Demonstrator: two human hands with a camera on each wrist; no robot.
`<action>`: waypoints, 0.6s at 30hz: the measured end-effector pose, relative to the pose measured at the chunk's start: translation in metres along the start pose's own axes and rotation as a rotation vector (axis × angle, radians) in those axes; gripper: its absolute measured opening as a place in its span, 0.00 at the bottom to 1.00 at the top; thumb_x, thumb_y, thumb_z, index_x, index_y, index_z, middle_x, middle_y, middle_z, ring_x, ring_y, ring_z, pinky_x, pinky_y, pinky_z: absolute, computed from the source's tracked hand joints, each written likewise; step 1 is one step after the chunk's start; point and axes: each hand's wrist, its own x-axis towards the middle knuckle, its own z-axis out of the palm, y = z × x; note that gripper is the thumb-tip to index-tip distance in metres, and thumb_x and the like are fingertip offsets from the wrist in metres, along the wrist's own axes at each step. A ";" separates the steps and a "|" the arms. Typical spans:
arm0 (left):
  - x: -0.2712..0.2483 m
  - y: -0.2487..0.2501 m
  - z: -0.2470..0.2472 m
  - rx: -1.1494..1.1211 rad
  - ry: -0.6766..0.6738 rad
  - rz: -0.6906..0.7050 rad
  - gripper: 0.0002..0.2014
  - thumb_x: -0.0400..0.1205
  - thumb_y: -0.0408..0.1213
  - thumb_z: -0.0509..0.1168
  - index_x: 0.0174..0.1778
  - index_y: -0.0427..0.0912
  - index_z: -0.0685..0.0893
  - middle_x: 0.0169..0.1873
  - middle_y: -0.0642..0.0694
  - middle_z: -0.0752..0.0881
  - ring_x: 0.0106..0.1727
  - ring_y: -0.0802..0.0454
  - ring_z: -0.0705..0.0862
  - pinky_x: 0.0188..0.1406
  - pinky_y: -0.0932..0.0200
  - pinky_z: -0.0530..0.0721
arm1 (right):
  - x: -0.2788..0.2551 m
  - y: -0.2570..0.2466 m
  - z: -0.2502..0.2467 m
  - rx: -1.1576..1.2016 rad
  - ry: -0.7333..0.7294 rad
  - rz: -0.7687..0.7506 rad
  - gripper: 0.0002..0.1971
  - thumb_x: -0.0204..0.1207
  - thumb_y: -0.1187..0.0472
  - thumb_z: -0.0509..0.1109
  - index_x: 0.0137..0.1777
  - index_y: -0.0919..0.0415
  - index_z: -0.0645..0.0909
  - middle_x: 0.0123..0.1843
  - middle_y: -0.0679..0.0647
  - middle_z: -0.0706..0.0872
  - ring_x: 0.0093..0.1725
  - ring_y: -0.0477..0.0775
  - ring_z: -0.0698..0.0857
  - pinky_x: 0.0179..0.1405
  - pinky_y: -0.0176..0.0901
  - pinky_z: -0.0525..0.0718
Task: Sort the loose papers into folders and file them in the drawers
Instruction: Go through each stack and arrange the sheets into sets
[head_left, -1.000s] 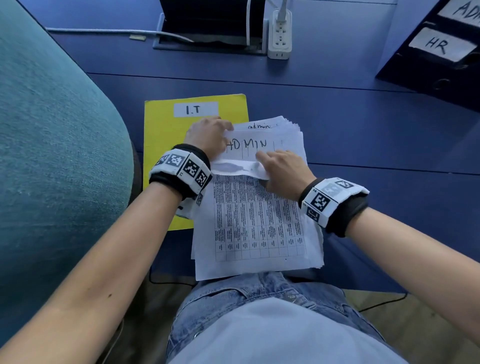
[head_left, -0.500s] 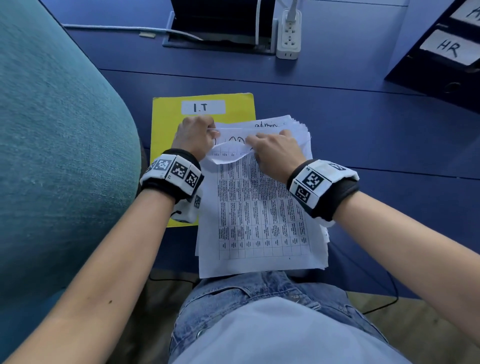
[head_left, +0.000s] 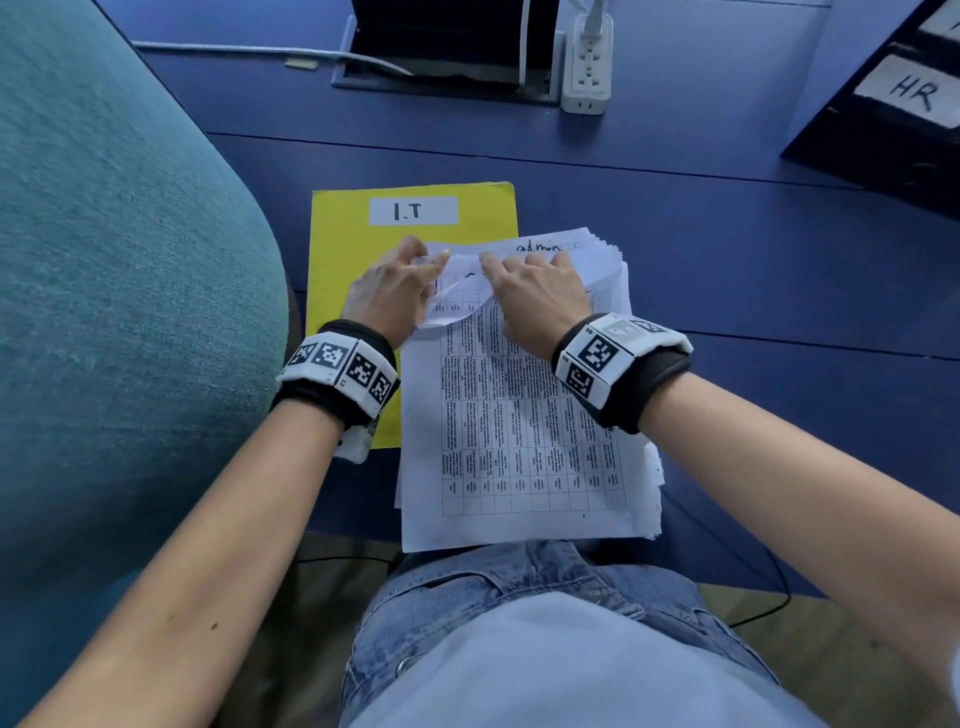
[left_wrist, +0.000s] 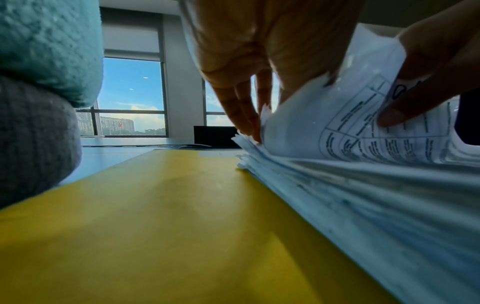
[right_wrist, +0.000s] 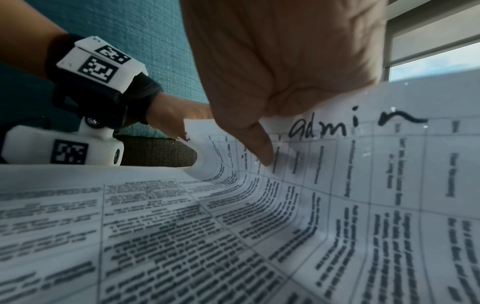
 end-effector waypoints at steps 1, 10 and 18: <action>-0.001 0.000 0.000 -0.012 0.017 -0.007 0.18 0.84 0.31 0.59 0.70 0.42 0.77 0.63 0.39 0.76 0.55 0.39 0.81 0.53 0.46 0.84 | 0.000 0.000 0.001 -0.005 0.000 0.000 0.27 0.76 0.70 0.55 0.77 0.63 0.60 0.64 0.58 0.80 0.64 0.61 0.77 0.64 0.56 0.68; -0.002 0.001 -0.003 -0.680 0.134 -0.175 0.09 0.81 0.29 0.64 0.44 0.28 0.88 0.40 0.42 0.80 0.46 0.51 0.77 0.43 0.71 0.72 | -0.003 0.008 0.009 0.070 0.174 0.002 0.18 0.77 0.69 0.58 0.67 0.61 0.72 0.60 0.57 0.80 0.60 0.61 0.76 0.58 0.52 0.68; -0.007 -0.005 -0.004 -0.776 -0.062 -0.094 0.18 0.76 0.47 0.69 0.26 0.39 0.79 0.25 0.49 0.72 0.31 0.54 0.68 0.32 0.58 0.64 | -0.016 0.009 0.025 0.126 0.467 -0.021 0.23 0.56 0.77 0.76 0.53 0.66 0.85 0.34 0.57 0.87 0.33 0.60 0.84 0.38 0.49 0.81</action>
